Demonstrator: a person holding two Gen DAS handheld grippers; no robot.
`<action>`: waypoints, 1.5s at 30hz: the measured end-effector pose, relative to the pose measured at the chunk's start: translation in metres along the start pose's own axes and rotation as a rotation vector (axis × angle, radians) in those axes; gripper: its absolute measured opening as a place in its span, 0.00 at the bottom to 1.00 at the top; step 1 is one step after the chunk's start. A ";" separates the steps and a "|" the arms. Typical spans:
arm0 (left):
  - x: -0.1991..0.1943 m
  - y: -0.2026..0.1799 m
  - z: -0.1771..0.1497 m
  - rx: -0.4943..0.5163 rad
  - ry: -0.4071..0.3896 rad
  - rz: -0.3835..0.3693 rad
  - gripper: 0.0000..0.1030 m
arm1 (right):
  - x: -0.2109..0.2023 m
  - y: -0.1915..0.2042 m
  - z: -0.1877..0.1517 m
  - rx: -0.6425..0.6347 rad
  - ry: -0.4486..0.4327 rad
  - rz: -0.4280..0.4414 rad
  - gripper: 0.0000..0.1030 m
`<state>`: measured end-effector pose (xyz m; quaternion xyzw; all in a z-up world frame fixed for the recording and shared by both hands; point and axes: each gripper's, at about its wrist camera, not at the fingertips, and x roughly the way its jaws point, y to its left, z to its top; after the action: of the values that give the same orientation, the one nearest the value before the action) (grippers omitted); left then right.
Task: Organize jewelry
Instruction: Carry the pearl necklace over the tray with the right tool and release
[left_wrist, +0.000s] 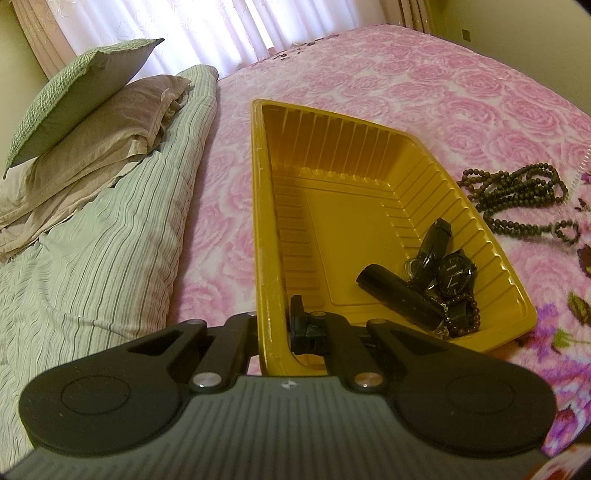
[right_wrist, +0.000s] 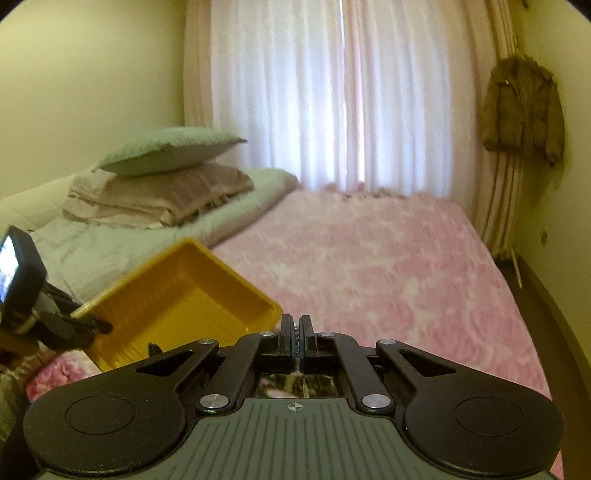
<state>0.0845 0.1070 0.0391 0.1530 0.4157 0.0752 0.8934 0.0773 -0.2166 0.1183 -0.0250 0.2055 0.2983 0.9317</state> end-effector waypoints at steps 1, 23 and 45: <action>0.000 0.000 0.000 0.000 0.000 0.000 0.03 | -0.001 0.001 0.003 -0.006 -0.008 0.002 0.01; 0.000 -0.001 0.000 -0.001 0.000 0.000 0.03 | 0.049 0.041 0.049 -0.079 -0.028 0.165 0.02; 0.001 -0.001 -0.001 -0.009 -0.002 -0.006 0.03 | 0.206 0.106 0.043 -0.104 0.258 0.389 0.02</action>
<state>0.0845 0.1060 0.0374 0.1477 0.4147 0.0743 0.8948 0.1851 -0.0096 0.0841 -0.0705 0.3081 0.4768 0.8202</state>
